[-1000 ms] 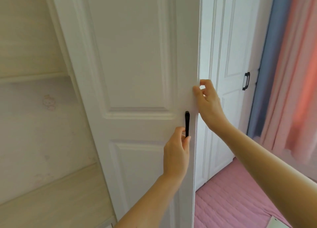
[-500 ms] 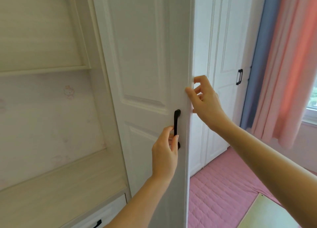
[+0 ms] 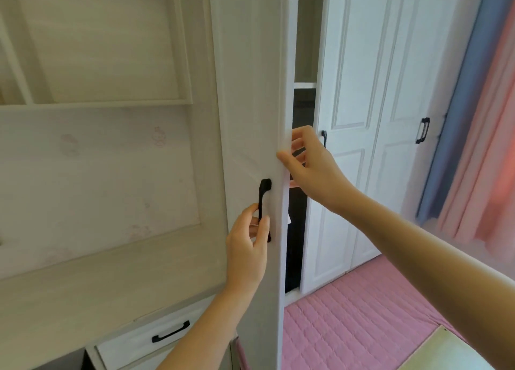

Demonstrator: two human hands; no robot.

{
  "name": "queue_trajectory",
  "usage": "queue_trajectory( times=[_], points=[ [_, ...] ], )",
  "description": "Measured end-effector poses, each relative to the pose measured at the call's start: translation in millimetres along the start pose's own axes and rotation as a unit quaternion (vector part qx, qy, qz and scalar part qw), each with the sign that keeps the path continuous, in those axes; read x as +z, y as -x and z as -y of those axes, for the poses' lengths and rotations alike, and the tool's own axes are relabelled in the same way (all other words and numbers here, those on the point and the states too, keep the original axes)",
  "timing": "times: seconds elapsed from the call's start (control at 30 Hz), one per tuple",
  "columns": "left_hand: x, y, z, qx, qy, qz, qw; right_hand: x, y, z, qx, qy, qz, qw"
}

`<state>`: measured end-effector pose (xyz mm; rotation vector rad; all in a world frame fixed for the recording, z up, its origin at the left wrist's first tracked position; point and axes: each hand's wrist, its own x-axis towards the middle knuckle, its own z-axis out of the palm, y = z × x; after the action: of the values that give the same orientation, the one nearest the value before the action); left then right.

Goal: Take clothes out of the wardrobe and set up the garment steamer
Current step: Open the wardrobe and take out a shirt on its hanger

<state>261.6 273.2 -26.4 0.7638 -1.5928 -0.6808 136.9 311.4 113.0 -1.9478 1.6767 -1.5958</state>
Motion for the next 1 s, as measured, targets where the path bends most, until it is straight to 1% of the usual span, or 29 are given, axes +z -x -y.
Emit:
queue_trajectory(
  times=[0.17, 0.3, 0.4, 0.6, 0.73, 0.87, 0.93, 1.0],
  points=[
    [-17.8, 4.9, -5.0, -0.025, 0.027, -0.02, 0.999, 12.3, -3.4, 0.4, -0.001, -0.06, 0.069, 0.996],
    [-28.4, 6.8, -8.4, -0.046, 0.031, -0.042, 0.998, 22.0, -0.6, -3.5, -0.018, -0.082, 0.118, 0.989],
    [-34.5, 7.6, -8.3, -0.054, 0.019, -0.047, 0.997, 30.2, 1.7, -6.6, -0.027, -0.103, 0.126, 0.986],
    [-30.8, 10.0, -12.7, -0.055, -0.011, -0.061, 0.997, 31.6, 5.4, -11.9, -0.053, -0.116, 0.116, 0.985],
    [-25.2, 15.3, -13.9, -0.065, -0.022, -0.085, 0.994, 28.8, 5.0, -18.6, -0.071, -0.095, 0.12, 0.986],
    [-17.0, 24.4, -14.4, -0.058, -0.038, -0.131, 0.989, 20.9, 5.7, -29.4, -0.134, -0.004, 0.147, 0.98],
    [-9.8, 28.7, -17.3, -0.037, -0.06, -0.154, 0.986, 12.2, 5.1, -38.6, -0.155, 0.032, 0.155, 0.975],
    [-1.8, 30.6, -22.0, 0.003, -0.094, -0.18, 0.979, 1.1, 2.9, -49.3, -0.151, 0.046, 0.158, 0.975]
  ],
)
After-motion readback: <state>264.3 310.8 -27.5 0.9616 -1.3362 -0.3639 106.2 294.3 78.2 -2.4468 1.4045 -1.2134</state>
